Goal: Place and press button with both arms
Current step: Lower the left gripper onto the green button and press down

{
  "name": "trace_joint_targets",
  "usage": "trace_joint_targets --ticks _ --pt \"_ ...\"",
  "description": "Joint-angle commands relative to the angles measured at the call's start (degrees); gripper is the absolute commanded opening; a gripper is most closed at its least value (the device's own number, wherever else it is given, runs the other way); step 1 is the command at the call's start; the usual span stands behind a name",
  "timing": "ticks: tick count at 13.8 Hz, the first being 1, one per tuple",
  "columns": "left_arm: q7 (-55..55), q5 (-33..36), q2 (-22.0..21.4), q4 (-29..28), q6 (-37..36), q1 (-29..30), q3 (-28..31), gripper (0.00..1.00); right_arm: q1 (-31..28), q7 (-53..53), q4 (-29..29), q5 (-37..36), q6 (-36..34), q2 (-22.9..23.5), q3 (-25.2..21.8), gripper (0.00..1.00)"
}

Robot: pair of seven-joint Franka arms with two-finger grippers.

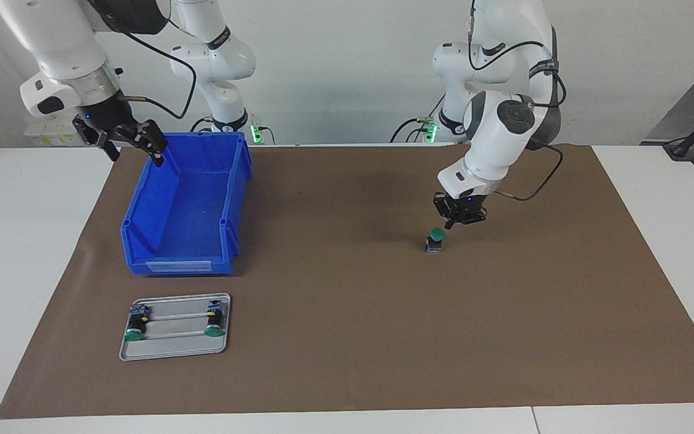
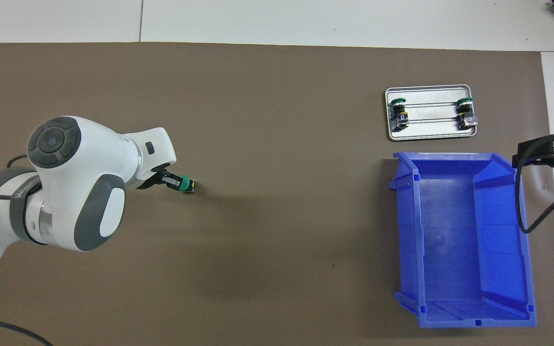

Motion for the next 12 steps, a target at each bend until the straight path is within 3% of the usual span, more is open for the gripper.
trace_joint_targets --ticks 1,12 --pt "-1.41 0.59 -2.05 -3.54 2.86 -1.68 0.62 0.00 -0.28 -1.30 1.05 1.37 -1.28 0.63 -0.15 0.99" --pt "-2.29 0.59 -2.31 -7.67 4.35 -3.26 0.53 0.00 -0.46 -1.39 0.69 1.37 -1.54 0.36 -0.15 0.99"
